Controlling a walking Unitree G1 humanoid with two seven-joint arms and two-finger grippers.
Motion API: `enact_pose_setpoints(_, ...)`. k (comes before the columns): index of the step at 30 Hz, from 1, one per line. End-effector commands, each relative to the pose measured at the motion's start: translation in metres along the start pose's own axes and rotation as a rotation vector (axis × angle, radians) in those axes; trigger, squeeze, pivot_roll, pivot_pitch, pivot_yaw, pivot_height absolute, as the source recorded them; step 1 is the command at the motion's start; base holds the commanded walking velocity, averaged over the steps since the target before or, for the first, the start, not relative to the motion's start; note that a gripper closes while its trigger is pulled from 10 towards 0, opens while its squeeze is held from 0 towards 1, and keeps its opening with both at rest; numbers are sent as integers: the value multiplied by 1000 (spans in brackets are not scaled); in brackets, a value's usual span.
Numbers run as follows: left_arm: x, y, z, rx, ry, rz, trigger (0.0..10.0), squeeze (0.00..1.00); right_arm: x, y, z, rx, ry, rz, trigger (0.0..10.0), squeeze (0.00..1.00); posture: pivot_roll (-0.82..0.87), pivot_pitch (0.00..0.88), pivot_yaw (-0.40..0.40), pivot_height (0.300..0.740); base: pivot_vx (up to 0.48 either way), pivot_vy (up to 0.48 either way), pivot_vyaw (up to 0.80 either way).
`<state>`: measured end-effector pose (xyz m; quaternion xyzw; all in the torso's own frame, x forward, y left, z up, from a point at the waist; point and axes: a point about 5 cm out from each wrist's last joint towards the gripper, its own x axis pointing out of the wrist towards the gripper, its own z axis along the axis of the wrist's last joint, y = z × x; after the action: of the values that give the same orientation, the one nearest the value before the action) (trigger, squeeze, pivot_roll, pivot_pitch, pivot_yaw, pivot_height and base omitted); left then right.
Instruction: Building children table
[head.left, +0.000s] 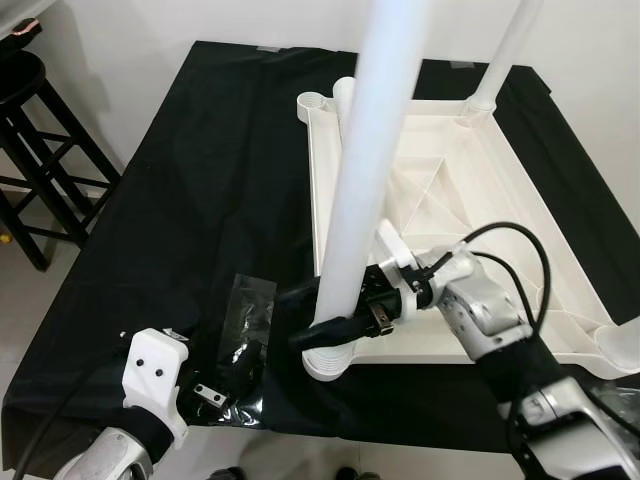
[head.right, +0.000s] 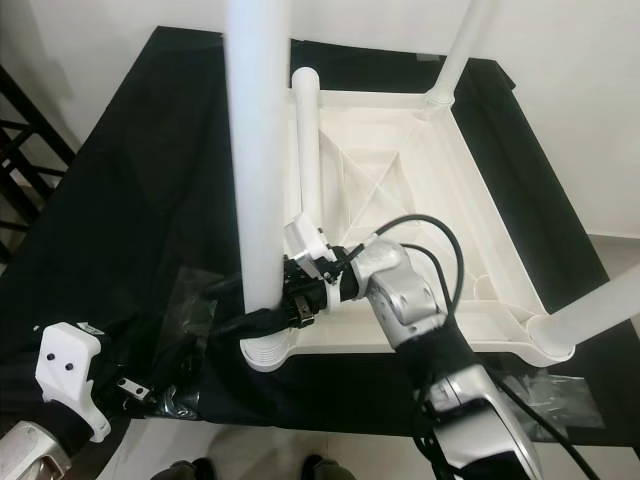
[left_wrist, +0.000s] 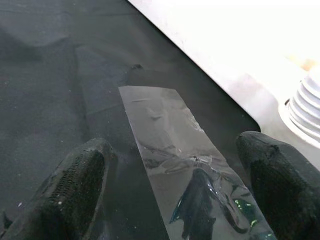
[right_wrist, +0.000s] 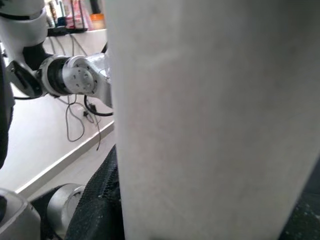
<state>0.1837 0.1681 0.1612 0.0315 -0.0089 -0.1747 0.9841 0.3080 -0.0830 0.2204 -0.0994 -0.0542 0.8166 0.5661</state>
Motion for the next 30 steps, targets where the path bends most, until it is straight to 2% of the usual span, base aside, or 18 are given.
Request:
enact_pose_setpoints(1,-4,-1,0,3,18,-11,10000,0,-12,6,-34,88,174,-58,10000,0,134,309,-72,740,0,0,0)
enact_pose_setpoints(18,-5,-1,1,-3,23,-6,10000,0,-18,0,-31,21,203,-32,10000,0,135,315,-74,740,0,0,0)
enact_pose_setpoints(24,-5,-1,0,-4,24,-6,10000,0,-19,-3,-32,33,170,-72,10000,0,134,313,-73,740,0,0,0)
enact_pose_setpoints(28,-4,-2,0,-7,24,-5,10000,0,-20,-4,-37,52,146,-165,10000,0,125,309,-79,740,0,0,0)
enact_pose_setpoints(29,-4,-4,-1,-11,24,-6,10000,0,-20,-4,-39,56,145,-230,10000,0,112,301,-94,740,0,0,0)
enact_pose_setpoints(30,-4,-4,-1,-11,24,-6,10000,0,-20,-4,-39,56,145,-230,10000,0,112,301,-94,740,0,0,0)
